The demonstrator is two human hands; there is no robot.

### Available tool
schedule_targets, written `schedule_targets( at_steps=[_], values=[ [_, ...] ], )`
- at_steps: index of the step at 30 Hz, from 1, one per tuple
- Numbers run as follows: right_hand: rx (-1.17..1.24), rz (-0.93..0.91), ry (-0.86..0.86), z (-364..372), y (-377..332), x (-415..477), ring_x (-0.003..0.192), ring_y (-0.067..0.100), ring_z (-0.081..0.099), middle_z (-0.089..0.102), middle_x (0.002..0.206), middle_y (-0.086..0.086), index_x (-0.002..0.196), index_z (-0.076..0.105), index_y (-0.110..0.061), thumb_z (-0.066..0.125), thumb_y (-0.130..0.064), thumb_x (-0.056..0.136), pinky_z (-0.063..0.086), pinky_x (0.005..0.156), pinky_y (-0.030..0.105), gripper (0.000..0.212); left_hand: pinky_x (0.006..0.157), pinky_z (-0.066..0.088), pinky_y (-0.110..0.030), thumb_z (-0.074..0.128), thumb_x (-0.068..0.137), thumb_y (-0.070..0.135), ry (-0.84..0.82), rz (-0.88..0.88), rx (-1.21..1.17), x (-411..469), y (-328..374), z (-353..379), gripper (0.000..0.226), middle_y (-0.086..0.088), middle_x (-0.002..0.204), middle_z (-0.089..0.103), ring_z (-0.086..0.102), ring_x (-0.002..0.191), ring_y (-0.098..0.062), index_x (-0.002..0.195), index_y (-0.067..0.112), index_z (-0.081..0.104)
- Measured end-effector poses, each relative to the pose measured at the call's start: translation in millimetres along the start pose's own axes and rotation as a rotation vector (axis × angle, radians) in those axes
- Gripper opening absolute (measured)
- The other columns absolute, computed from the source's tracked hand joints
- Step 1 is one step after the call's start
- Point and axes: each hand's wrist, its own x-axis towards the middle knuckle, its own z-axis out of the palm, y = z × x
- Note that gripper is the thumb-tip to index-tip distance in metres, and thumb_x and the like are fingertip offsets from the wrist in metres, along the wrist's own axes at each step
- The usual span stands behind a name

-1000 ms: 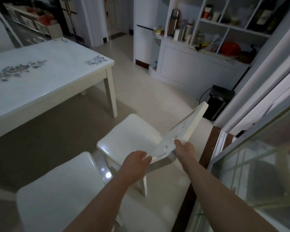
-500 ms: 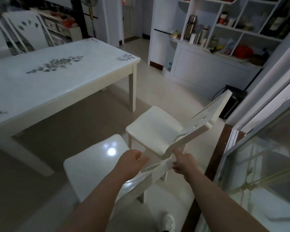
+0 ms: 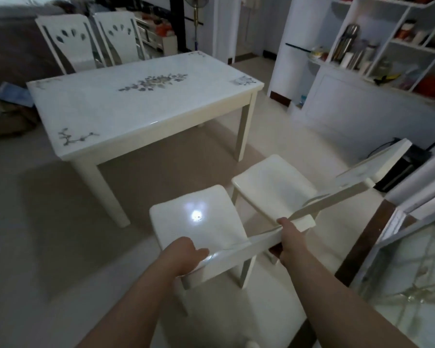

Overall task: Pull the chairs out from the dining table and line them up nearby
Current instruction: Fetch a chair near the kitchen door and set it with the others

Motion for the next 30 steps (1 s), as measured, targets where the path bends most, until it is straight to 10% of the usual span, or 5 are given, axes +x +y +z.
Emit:
schedule_targets(
  at_steps=[3,8,14,22,30],
  values=[
    [0.021,0.019,0.010,11,19,-8,0.089,0.029,0.057,0.053,0.084,0.010,0.099,0.046,-0.009,0.059,-0.027,0.083,0.051,0.094,0.050,0.027,0.076,0.039,-0.020,0.053,0.089,0.045,0.004,-0.107,-0.061,-14,-23,-4,0.052,-0.011,0.124,0.063,0.060,0.112,-0.024,0.121,0.004,0.061],
    [0.068,0.059,0.025,19,20,-16,0.095,0.028,0.059,0.053,0.083,0.008,0.102,0.051,-0.011,0.061,-0.024,0.078,0.052,0.093,0.048,0.029,0.036,0.041,-0.016,0.058,0.090,0.032,-0.050,-0.319,-0.475,-29,-39,5,0.046,-0.007,0.078,0.049,0.051,0.057,-0.020,0.120,-0.002,0.051],
    [0.091,0.129,-0.004,17,9,-16,0.101,0.032,0.054,0.047,0.086,0.011,0.102,0.048,-0.006,0.055,-0.008,0.080,0.048,0.095,0.053,0.023,0.075,0.059,-0.048,0.062,0.086,0.026,-0.033,-0.413,-0.676,-20,-35,19,0.021,-0.016,0.088,0.051,0.056,0.072,-0.032,0.088,0.006,0.056],
    [0.079,0.123,-0.030,10,-12,3,0.074,0.027,0.044,0.037,0.079,0.009,0.074,0.041,-0.006,0.045,0.002,0.075,0.048,0.094,0.054,0.009,0.043,0.052,-0.031,0.058,0.086,0.011,0.036,-0.432,-0.798,-12,-12,33,0.010,-0.021,0.097,0.054,0.056,0.077,-0.034,0.083,0.002,0.054],
    [0.038,0.091,-0.025,-7,-42,37,0.078,0.028,0.044,0.037,0.084,0.009,0.078,0.040,-0.007,0.046,0.000,0.073,0.046,0.094,0.055,0.011,0.072,0.059,-0.049,0.058,0.086,0.012,0.060,-0.414,-0.875,-7,29,50,0.012,-0.017,0.091,0.051,0.056,0.072,-0.033,0.078,0.004,0.051]
  ],
)
